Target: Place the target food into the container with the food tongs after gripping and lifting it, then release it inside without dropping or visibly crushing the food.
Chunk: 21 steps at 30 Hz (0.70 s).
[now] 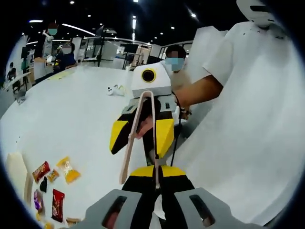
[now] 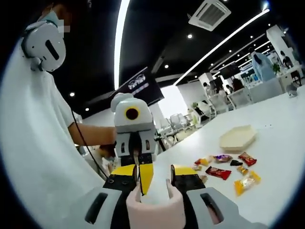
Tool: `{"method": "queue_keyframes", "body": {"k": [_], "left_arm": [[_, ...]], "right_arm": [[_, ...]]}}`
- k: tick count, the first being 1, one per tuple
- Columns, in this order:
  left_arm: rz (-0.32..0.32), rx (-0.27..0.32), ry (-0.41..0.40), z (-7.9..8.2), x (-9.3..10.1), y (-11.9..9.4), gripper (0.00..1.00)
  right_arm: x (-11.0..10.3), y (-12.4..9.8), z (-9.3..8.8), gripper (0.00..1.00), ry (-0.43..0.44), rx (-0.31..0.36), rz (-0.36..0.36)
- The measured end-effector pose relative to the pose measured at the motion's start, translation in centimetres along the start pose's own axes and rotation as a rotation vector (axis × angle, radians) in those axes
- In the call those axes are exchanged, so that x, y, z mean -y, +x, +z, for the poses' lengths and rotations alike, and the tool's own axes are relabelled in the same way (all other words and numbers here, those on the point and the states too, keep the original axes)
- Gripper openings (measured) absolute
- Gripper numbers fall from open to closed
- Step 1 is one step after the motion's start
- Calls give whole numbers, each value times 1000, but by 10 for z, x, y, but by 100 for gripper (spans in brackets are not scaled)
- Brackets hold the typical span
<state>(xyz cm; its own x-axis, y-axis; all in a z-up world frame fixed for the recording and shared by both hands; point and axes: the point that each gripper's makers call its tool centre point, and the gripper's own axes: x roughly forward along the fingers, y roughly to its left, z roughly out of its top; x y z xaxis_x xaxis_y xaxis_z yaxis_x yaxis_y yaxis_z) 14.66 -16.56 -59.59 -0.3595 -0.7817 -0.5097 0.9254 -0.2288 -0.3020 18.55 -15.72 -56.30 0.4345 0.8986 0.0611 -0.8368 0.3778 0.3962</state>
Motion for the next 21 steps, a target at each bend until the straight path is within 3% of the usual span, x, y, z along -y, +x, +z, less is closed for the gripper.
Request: {"method": "queue_keyframes", "body": {"k": [3,5,8,14,21], "left_arm": [[7,25,-6,1,-3,-1,1],[78,76,1,4,-11,0,2],[91,144,-45,6,-11,-2,3],[119,198,-61,7,-16,-10,3],[114,227,-95,6,-15,-9,3]], "right_arm": [[3,-1,1,26,25,1,-25],[6,-2,3,25,-7,4,-42],[8,-4,5,25,20,10,-43],[13,-8,16,25,62,80,-49],[11,-6,14,25,69,78,-46]]}}
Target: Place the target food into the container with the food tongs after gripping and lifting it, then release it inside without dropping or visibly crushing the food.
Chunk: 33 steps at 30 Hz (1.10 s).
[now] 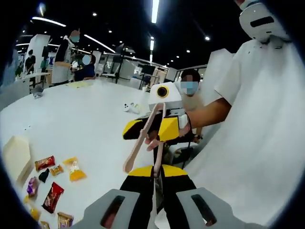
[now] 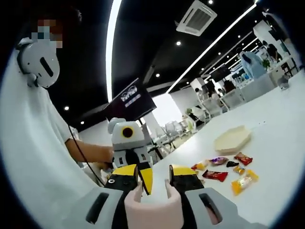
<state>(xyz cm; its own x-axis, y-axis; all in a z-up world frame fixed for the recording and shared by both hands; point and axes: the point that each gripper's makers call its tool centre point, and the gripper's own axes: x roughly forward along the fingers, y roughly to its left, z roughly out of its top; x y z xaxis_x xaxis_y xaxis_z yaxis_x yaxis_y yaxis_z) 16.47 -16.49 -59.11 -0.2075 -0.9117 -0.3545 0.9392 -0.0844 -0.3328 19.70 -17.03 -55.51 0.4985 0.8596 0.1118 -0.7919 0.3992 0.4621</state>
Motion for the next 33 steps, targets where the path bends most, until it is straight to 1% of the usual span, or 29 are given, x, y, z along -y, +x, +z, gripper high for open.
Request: {"method": "queue_keyframes", "body": {"k": [2,4,5,6,7,8,11,14,15,19,21,23,26,28,29,33], "left_arm": [[-4,-31,-22,-4,2,1,2],[-23,-88,-65,-10,5,0,1],[-28,-100,-78,-11,6,0,1],[-51,-131,-111,-13,9,0,0],[-47,-123,-88,-12,8,1,0],[-55,-123,-42,-12,9,0,0],[-57,-139,-23,-14,12,0,0],[-54,-140,-3,-14,12,0,0],[-57,-140,3,-14,12,0,0],[-66,-128,2,-11,14,0,0],[-76,-126,11,-9,16,1,0],[-78,-128,17,-8,17,1,0],[-86,-141,46,-7,18,0,0],[-94,-144,46,-6,19,-1,0],[-96,-147,68,-4,19,-1,0],[-113,-128,56,1,22,1,0]], "right_arm": [[-2,1,-3,26,-12,-14,4],[-7,2,-8,26,-43,-45,21],[-7,2,-9,26,-48,-49,22],[-8,3,-9,27,-50,-49,24],[-8,3,-10,27,-47,-53,27],[-8,2,-10,28,-48,-58,29],[-7,2,-14,29,-52,-79,34],[-6,1,-18,30,-53,-98,29],[-6,1,-18,30,-55,-97,31],[-6,0,-11,31,-21,-53,31],[-6,0,-9,31,-11,-42,34],[-7,0,-9,31,-9,-39,38],[-10,0,-9,31,-6,-37,48],[-12,-1,-10,32,7,-38,57],[-14,0,-10,32,4,-34,61],[-16,1,-9,33,14,-29,70]]}}
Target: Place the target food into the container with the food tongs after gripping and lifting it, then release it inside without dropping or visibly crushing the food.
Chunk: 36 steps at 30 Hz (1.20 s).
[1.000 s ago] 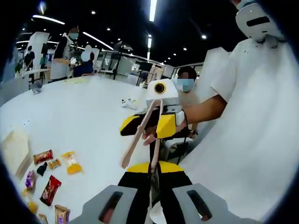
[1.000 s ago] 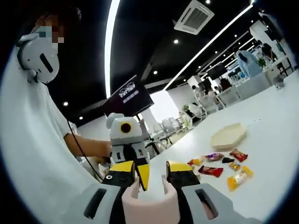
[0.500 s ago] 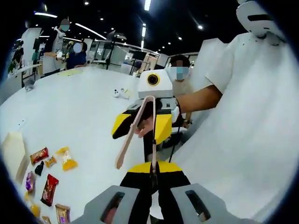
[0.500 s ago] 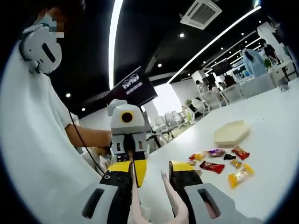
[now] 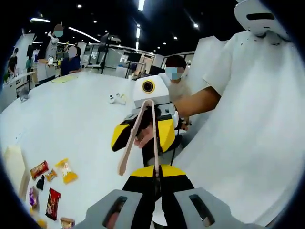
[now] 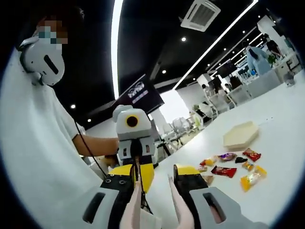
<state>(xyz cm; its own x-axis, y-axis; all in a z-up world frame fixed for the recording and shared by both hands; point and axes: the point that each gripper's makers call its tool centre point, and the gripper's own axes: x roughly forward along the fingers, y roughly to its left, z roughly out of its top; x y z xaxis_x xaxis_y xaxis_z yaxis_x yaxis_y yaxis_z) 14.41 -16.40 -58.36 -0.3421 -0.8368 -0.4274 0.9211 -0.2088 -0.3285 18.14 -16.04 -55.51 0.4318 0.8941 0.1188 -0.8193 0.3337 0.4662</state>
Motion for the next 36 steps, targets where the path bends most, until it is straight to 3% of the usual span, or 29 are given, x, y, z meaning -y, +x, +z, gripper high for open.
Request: {"method": "queue_keyframes", "body": {"k": [5,22,26,30,36], "left_arm": [[-25,36,-6,7,4,2,0],[-49,1,8,6,8,4,0],[-35,10,-14,3,5,6,0],[25,37,-33,-1,-4,8,1],[38,83,-88,0,-6,3,1]], "right_arm": [[-3,1,0,32,0,-1,8],[-5,1,-4,31,5,-9,8],[-4,0,-7,29,-8,-34,-6],[3,0,-11,28,-36,-55,-41],[4,3,-10,28,-41,-48,-40]]}}
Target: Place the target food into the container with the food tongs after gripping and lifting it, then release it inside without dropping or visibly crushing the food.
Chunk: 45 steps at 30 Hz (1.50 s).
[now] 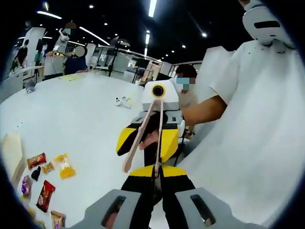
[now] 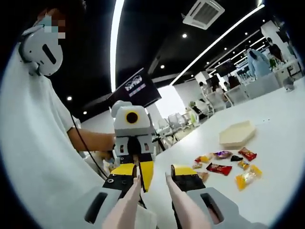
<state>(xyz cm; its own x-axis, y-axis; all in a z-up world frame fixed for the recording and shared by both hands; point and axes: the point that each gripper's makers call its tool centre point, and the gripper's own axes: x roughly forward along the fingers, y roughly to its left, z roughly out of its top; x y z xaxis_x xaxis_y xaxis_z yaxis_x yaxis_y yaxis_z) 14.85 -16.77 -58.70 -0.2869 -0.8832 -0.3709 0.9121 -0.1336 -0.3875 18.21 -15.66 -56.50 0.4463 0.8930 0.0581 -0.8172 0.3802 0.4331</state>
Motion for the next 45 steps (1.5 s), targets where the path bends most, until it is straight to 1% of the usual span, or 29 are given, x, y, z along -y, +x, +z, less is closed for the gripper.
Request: {"method": "queue_keyframes", "body": {"k": [1,3,4,5,7,8,10,15,18,21,22,23,24,25,26,27,28,30,31,32,33,35,36,37,39,40,41,44,45], "left_arm": [[-3,-4,1,0,0,0,0],[-6,-42,29,-2,2,0,0],[-28,-51,57,-1,5,0,0],[-32,-48,69,0,6,-1,0],[-35,-27,63,4,5,-3,0],[-41,-8,75,7,5,-3,0],[-43,2,79,7,5,-3,0],[-51,-7,89,5,6,-1,0],[-51,-32,97,2,6,1,0],[-28,-35,100,3,2,2,0],[-7,-28,104,4,-1,2,1],[42,-11,143,5,-10,3,2],[48,-7,149,5,-11,3,2],[87,8,116,3,-16,4,3],[98,13,97,2,-18,5,3],[99,24,61,-2,-20,7,4],[107,36,58,-4,-21,7,4],[132,68,67,-3,-22,5,5],[155,82,71,-4,-23,3,5],[166,91,65,-5,-24,1,4],[198,105,52,-6,-28,-3,2],[225,135,32,-6,-32,-8,2],[239,189,-9,-3,-33,-14,4],[245,202,-15,-1,-34,-15,6],[271,261,-50,2,-37,-23,12],[287,271,-52,2,-39,-26,14],[304,288,-64,1,-41,-29,16],[339,315,-95,-1,-45,-34,23],[352,323,-102,-1,-46,-35,28]], "right_arm": [[-1,1,0,29,0,1,5],[-1,2,0,30,-17,2,10],[-4,3,-1,30,6,3,28],[-3,2,0,30,16,9,26],[-2,1,6,30,42,43,25],[-3,1,7,30,47,51,25],[-2,1,8,30,45,57,23],[-3,0,5,30,29,46,23],[-2,-1,2,30,26,31,21],[0,-1,3,29,21,22,4],[5,-2,4,28,18,17,-22],[9,-2,4,28,23,15,-52],[11,-2,4,28,17,14,-56],[18,-3,2,27,-3,14,-98],[18,-3,0,27,-4,6,-99],[18,-3,-2,27,-5,-2,-100],[19,-3,-3,27,-8,-8,-106],[20,-6,0,27,-15,2,-110],[22,-8,3,27,4,16,-113],[23,-10,5,28,7,25,-119],[25,-14,9,28,15,43,-123],[28,-17,11,28,24,50,-131],[31,-20,11,28,16,48,-148],[32,-20,11,28,12,45,-150],[37,-24,9,28,-1,30,-170],[36,-23,9,28,0,32,-169],[37,-24,9,28,-3,29,-175],[42,-28,10,28,-18,34,-199],[45,-29,10,28,-26,32,-217]]}}
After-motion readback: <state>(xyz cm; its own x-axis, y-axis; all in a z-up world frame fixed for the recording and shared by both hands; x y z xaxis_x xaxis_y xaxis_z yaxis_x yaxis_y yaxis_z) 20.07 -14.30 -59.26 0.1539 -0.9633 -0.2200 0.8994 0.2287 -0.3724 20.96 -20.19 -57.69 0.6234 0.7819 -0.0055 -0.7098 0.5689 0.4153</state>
